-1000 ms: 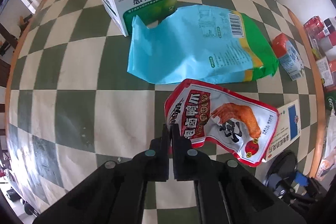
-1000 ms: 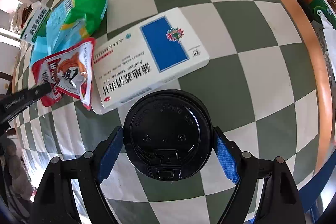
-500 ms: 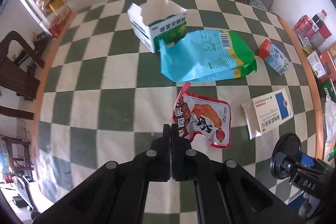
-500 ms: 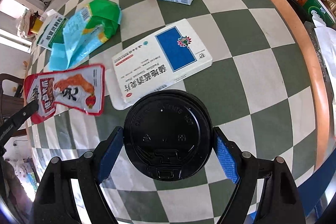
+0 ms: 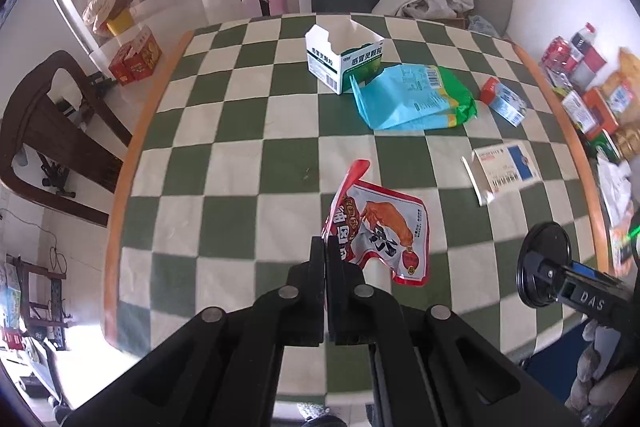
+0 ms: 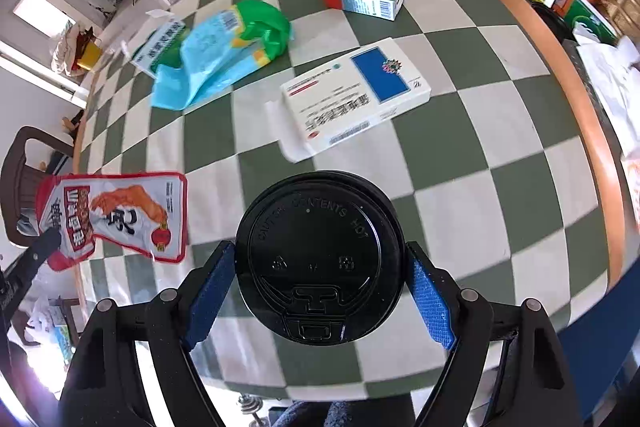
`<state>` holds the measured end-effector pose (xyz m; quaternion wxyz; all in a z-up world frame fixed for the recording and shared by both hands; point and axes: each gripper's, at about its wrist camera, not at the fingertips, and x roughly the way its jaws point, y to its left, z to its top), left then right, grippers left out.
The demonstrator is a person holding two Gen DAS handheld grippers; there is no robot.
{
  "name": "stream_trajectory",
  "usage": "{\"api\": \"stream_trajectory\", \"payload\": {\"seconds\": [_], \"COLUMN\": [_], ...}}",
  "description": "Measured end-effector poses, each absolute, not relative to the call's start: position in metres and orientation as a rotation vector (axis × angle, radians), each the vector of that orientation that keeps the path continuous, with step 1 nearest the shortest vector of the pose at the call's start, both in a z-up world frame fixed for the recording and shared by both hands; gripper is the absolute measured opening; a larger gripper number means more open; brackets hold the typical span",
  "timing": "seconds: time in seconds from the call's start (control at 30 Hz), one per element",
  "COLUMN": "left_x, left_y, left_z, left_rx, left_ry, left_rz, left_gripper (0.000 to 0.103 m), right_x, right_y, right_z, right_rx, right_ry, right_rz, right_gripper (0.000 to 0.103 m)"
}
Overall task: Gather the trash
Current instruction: 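Carry the black lid and red wrapper toward the trash bin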
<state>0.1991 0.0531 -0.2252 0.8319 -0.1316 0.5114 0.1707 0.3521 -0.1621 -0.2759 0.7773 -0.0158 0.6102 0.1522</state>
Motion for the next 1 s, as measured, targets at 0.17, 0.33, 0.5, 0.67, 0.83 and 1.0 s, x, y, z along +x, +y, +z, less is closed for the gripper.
{"api": "stream_trajectory", "payload": {"seconds": [0.17, 0.33, 0.5, 0.67, 0.83, 1.0], "left_x": [0.138, 0.081, 0.026, -0.023, -0.048, -0.055], "left_y": [0.049, 0.043, 0.034, 0.029, 0.029, 0.026], "left_z": [-0.221, -0.229, -0.243, -0.268, -0.313, -0.380], "left_rx": [-0.261, -0.255, -0.257, -0.305, -0.381, -0.444], "left_ry": [1.059, 1.079, 1.124, 1.186, 1.263, 1.343], "left_rz": [0.323, 0.285, 0.261, 0.275, 0.303, 0.316], "left_gripper": [0.000, 0.000, 0.000, 0.000, 0.000, 0.000], "right_x": [0.289, 0.214, 0.146, 0.087, 0.058, 0.046], "right_y": [-0.165, -0.173, -0.188, -0.198, -0.207, -0.215], "right_z": [-0.263, -0.261, -0.270, -0.291, -0.327, -0.390], "right_rx": [0.002, 0.031, 0.052, 0.021, -0.009, -0.020], "right_ry": [1.276, 1.271, 1.310, 1.379, 1.458, 1.549], "right_rz": [0.306, 0.286, 0.274, 0.300, 0.325, 0.325], "right_gripper": [0.084, 0.084, 0.084, 0.084, 0.084, 0.084]}}
